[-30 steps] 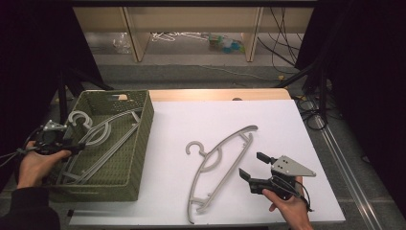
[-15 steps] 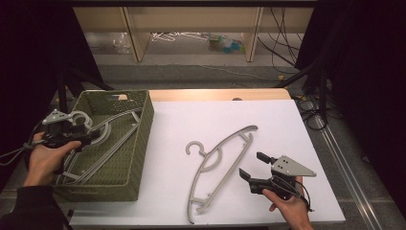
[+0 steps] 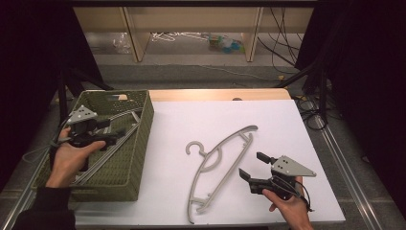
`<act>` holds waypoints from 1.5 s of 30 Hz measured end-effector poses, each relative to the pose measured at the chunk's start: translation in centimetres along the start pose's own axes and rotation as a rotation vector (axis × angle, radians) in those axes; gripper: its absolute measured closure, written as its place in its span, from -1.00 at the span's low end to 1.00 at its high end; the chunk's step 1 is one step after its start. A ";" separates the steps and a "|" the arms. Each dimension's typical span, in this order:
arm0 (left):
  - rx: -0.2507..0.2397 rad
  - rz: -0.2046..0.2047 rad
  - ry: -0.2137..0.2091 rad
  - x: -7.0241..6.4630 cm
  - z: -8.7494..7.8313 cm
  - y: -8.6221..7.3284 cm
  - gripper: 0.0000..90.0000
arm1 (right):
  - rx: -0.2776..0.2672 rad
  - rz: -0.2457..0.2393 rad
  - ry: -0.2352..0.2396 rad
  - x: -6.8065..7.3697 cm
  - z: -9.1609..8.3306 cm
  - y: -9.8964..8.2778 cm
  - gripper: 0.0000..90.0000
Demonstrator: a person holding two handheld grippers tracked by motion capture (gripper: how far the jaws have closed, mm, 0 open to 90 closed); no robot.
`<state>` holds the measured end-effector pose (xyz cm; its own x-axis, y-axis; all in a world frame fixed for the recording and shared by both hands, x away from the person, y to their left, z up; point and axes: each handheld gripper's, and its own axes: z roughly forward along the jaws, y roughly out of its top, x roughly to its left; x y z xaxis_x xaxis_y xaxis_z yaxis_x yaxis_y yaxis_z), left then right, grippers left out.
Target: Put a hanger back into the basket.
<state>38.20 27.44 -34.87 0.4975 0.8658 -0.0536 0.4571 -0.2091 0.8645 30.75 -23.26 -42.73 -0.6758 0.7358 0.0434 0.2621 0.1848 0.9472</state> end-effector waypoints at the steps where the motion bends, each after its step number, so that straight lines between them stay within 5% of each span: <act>1: -0.010 -0.013 -0.027 -0.5 0.1 0.1 -0.36 | 0.000 0.001 0.000 0.0 0.0 0.0 -0.61; 3: -0.017 -0.012 -0.057 -1.5 0.4 0.4 -0.38 | 0.001 0.000 0.000 0.0 0.0 0.0 -0.61; 9: -0.007 0.054 -0.059 -4.5 1.4 0.7 -0.43 | 0.002 0.000 0.000 0.0 0.0 0.0 -0.61; 11: -0.010 0.145 -0.069 -4.6 1.7 0.9 -0.43 | 0.003 -0.001 -0.001 0.0 0.0 0.0 -0.61; 12: -0.013 0.157 -0.071 -4.8 1.8 0.9 -0.43 | 0.001 -0.001 0.003 0.0 0.0 0.0 -0.61; 17: -0.022 0.143 -0.094 -6.6 2.2 0.8 -0.43 | 0.002 0.001 0.004 0.0 0.0 0.0 -0.61; 22: -0.030 0.191 -0.139 -8.8 2.7 0.8 -0.43 | -0.002 0.001 0.002 0.0 0.0 0.0 -0.61; 23: -0.037 0.123 -0.150 -9.8 2.9 0.5 -0.43 | -0.007 0.001 0.000 0.0 0.1 0.0 -0.61; 26: -0.019 0.099 -0.183 -11.4 3.4 0.0 -0.43 | -0.007 0.000 -0.002 0.0 0.1 0.0 -0.61; 30: 0.023 0.146 -0.197 -13.2 4.1 -0.7 -0.43 | -0.005 0.001 0.004 0.0 0.1 0.0 -0.61; 34: 0.019 0.143 -0.212 -14.8 4.8 -1.4 -0.43 | -0.006 0.001 0.005 0.0 0.1 0.0 -0.61; 40: 0.060 0.177 -0.227 -15.8 5.8 -2.5 -0.43 | -0.011 -0.002 -0.002 0.0 0.1 0.0 -0.61; 45: 0.087 0.163 -0.243 -16.5 6.6 -3.2 -0.43 | 0.004 0.003 0.005 -0.1 0.0 0.0 -0.61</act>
<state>33.42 10.79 -40.05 0.7266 0.6856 -0.0452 0.4130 -0.3833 0.8261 30.83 -23.33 -42.70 -0.6784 0.7332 0.0477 0.2672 0.1857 0.9456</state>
